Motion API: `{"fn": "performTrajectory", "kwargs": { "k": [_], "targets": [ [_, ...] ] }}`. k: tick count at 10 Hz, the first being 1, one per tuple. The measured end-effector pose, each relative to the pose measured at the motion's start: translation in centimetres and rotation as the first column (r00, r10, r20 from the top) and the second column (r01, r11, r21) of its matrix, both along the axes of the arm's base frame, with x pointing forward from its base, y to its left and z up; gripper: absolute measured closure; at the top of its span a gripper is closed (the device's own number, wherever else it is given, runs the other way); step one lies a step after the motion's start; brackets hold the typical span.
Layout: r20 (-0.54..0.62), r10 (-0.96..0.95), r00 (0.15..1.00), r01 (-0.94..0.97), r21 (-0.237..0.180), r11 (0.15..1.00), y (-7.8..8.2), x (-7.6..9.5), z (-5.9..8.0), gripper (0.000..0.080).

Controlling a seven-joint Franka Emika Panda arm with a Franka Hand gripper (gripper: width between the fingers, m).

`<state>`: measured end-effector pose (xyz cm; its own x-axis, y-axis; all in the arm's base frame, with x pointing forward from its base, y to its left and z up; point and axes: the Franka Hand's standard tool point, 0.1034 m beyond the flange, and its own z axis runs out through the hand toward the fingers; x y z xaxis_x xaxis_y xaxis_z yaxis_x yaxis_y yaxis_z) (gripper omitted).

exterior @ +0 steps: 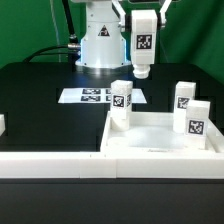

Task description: Assemble square table

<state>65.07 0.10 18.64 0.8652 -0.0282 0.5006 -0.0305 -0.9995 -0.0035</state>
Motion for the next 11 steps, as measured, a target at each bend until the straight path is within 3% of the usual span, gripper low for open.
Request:
{"fn": "performTrajectory", "kwargs": {
  "k": [1,4,7,8,11],
  "targets": [
    [0.03,-0.009,1.0,0.01,-0.029,1.0,-1.0,-0.8,-1.6,0.0509],
    [0.045,-0.011,0.999,0.012,-0.037,0.999,-3.4,-0.8,-2.0,0.0509],
    [0.056,-0.031,0.998,0.033,-0.033,0.999,-4.4,-0.8,-3.1,0.0509],
    [0.046,-0.027,0.999,0.028,-0.033,0.999,-4.1,-0.9,-3.7,0.0509],
    [0.045,-0.027,0.999,0.028,-0.033,0.999,-4.1,-1.0,-3.7,0.0509]
  ]
}}
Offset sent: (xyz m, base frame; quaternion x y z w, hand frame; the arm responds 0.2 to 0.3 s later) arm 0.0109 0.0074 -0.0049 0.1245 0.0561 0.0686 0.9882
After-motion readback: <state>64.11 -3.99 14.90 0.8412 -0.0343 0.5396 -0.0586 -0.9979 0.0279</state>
